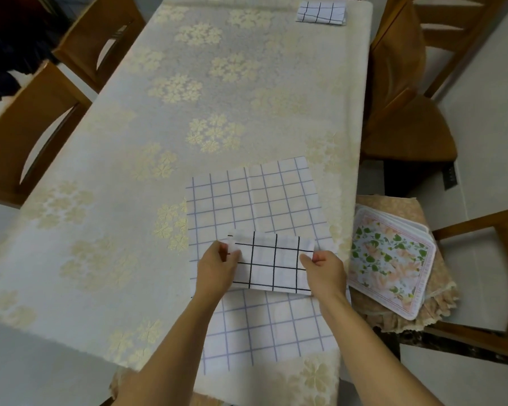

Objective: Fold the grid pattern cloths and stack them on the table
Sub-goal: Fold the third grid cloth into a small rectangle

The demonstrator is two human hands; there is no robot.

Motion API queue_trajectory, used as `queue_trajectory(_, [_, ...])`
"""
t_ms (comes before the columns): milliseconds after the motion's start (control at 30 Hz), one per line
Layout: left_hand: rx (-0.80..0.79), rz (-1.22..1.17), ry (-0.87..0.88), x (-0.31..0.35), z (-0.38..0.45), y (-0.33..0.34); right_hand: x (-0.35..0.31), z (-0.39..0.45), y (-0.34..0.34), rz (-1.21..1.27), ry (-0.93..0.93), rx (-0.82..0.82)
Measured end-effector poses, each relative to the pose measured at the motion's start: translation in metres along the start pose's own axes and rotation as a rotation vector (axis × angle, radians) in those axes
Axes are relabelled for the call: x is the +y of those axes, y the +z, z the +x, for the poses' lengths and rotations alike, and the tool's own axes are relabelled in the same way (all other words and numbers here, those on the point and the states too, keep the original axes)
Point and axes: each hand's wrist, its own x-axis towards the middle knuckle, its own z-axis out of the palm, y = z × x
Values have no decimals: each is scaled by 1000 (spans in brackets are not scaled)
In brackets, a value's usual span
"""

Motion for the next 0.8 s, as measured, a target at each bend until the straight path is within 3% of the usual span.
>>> queue_trajectory(200, [-171,-503,-247,-8,-32,-18,-12,-24,-32,381,43,-200])
queue_trajectory(300, [-249,-579,-213,-9,-49,-25,-9,-32,-42,390,64,-275])
queue_trajectory(400, [-227,-585,-136,-8,-67,-24,-6,-48,-49,321,-90,-248])
queue_trajectory(600, [-2,-284,159,-4,-106,-16,3,-77,-51,72,-407,-69])
queue_trajectory(800, [7,-292,107,-10,-119,-8,17,-89,-64,-26,-493,15])
